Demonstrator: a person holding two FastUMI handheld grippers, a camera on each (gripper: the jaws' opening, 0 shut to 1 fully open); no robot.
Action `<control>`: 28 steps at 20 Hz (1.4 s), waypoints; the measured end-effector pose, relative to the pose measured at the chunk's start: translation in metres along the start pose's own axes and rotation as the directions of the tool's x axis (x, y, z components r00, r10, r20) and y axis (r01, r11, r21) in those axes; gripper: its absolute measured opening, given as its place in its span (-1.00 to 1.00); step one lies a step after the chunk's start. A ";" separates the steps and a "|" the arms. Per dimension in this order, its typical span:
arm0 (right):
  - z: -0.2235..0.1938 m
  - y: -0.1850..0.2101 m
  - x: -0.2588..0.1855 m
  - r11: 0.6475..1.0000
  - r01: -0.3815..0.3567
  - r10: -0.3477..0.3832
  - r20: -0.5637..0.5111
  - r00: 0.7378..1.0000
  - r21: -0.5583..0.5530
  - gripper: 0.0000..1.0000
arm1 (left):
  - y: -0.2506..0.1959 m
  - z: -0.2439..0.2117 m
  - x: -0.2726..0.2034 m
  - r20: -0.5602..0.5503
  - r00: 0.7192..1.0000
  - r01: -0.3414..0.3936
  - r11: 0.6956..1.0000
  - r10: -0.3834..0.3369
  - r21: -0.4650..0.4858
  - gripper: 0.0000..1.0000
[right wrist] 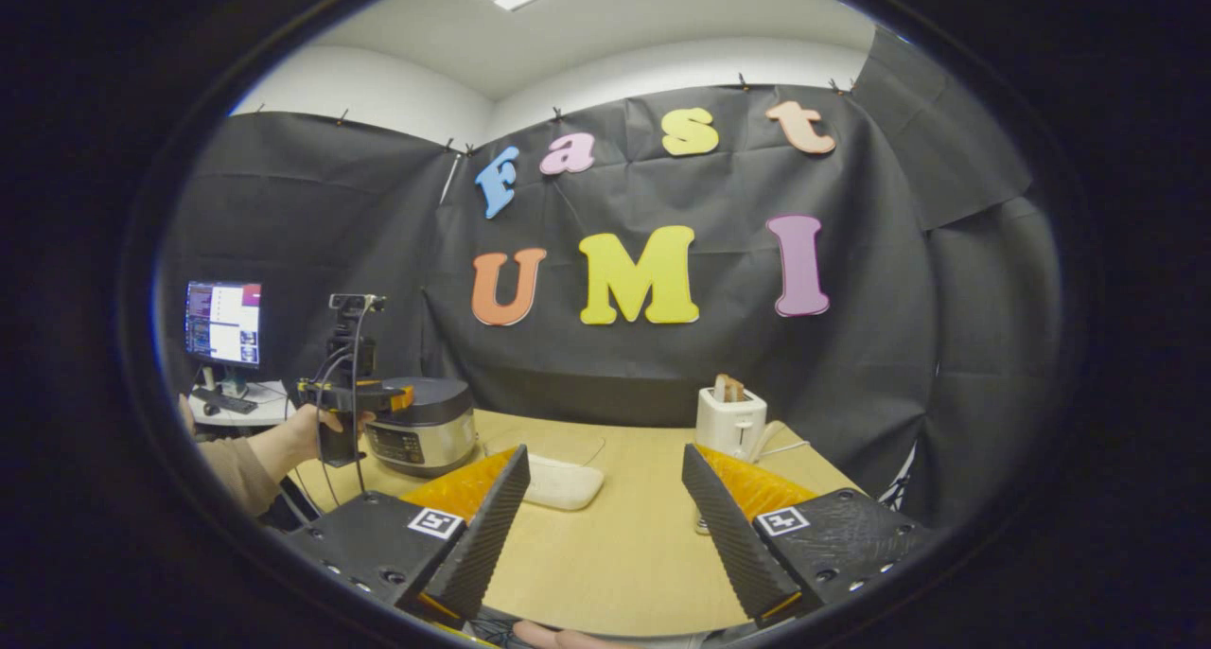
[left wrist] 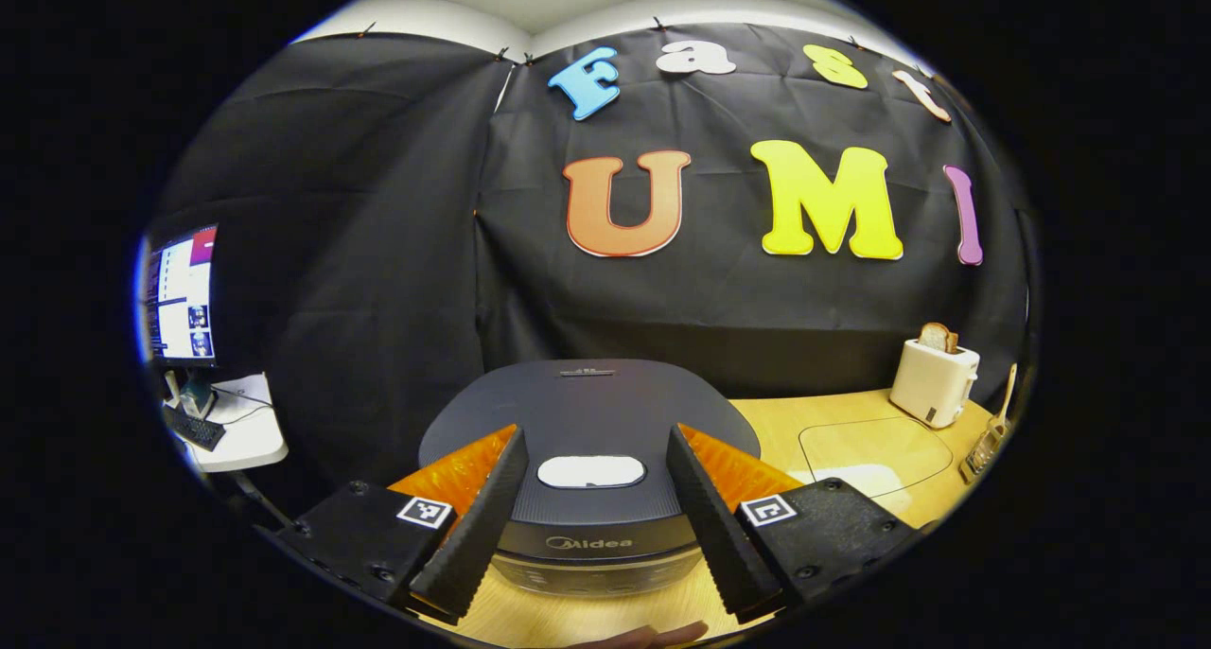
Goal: Close the left gripper, press the button to open the rice cooker; take a wooden spoon from the chopstick holder with the right hand, scoop a spoonful of rice and pour it into the rice cooker, then put the wooden spoon back into the chopstick holder.
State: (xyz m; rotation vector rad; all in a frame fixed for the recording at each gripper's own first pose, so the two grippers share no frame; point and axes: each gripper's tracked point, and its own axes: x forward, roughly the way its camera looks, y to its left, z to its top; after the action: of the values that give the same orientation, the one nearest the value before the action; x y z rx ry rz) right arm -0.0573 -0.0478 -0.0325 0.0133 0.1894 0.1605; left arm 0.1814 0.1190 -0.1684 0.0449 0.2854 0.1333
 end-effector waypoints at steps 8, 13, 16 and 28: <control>-0.001 -0.016 0.005 0.999 0.052 -0.052 -0.003 0.999 0.009 0.89 | -0.008 0.013 -0.028 -0.058 0.996 0.057 0.992 -0.064 -0.111 0.86; 0.007 -0.032 0.002 0.993 0.118 -0.118 0.025 0.993 0.000 0.87 | -0.017 0.043 -0.073 -0.012 0.995 0.096 0.986 -0.099 -0.135 0.79; 0.007 -0.031 0.001 0.992 0.129 -0.129 0.026 0.991 0.001 0.89 | -0.029 0.051 -0.114 0.017 0.990 0.138 0.980 -0.137 -0.140 0.79; -0.009 -0.027 0.008 0.983 0.179 -0.178 0.028 0.984 -0.049 0.94 | -0.077 0.031 -0.237 0.056 0.969 0.244 0.967 -0.240 -0.075 0.79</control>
State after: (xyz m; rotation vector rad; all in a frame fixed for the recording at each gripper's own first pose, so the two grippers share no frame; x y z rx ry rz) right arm -0.0465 -0.0731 -0.0435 -0.0524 0.1621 -0.0141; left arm -0.0256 0.0094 -0.0773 -0.0674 0.2365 -0.0995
